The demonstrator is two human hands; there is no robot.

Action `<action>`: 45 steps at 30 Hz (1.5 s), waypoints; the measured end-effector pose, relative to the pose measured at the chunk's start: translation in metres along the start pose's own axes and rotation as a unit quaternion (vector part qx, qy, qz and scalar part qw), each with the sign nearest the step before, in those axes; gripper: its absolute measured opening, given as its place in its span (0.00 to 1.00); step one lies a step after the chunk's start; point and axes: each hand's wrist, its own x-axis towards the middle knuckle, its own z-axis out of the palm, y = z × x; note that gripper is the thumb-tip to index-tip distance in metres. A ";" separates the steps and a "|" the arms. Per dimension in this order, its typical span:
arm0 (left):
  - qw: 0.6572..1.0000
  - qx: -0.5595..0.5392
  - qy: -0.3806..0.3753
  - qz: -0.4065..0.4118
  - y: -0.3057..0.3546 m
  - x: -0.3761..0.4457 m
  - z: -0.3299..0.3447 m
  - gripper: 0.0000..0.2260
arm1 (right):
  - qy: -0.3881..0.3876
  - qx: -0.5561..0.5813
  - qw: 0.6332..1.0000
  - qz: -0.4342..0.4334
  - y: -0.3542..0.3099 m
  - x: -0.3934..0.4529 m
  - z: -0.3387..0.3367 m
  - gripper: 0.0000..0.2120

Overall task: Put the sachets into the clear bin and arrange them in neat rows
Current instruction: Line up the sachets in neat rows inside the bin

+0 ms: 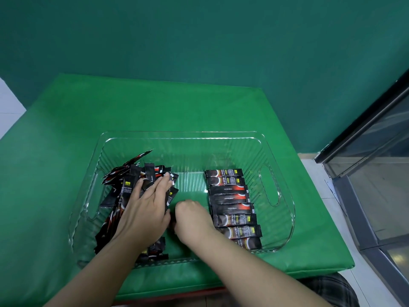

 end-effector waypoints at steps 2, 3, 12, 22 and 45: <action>1.000 -0.002 -0.001 -0.001 0.000 0.000 0.000 0.41 | -0.017 0.004 1.000 0.008 -0.002 0.000 -0.002 0.08; 1.000 -0.001 0.000 -0.003 0.000 0.000 0.000 0.40 | -0.025 0.008 1.000 0.011 -0.001 0.000 -0.004 0.06; 1.000 0.002 -0.003 -0.015 0.003 0.001 -0.003 0.28 | -0.059 0.062 0.993 0.080 0.049 -0.019 -0.045 0.08; 1.000 0.000 -0.017 -0.024 0.004 0.002 -0.004 0.27 | -0.207 -0.131 0.964 0.106 0.083 -0.050 -0.051 0.08; 1.000 -0.009 -0.016 -0.021 0.003 0.002 -0.004 0.27 | -0.178 -0.011 0.982 -0.061 0.088 -0.052 -0.028 0.35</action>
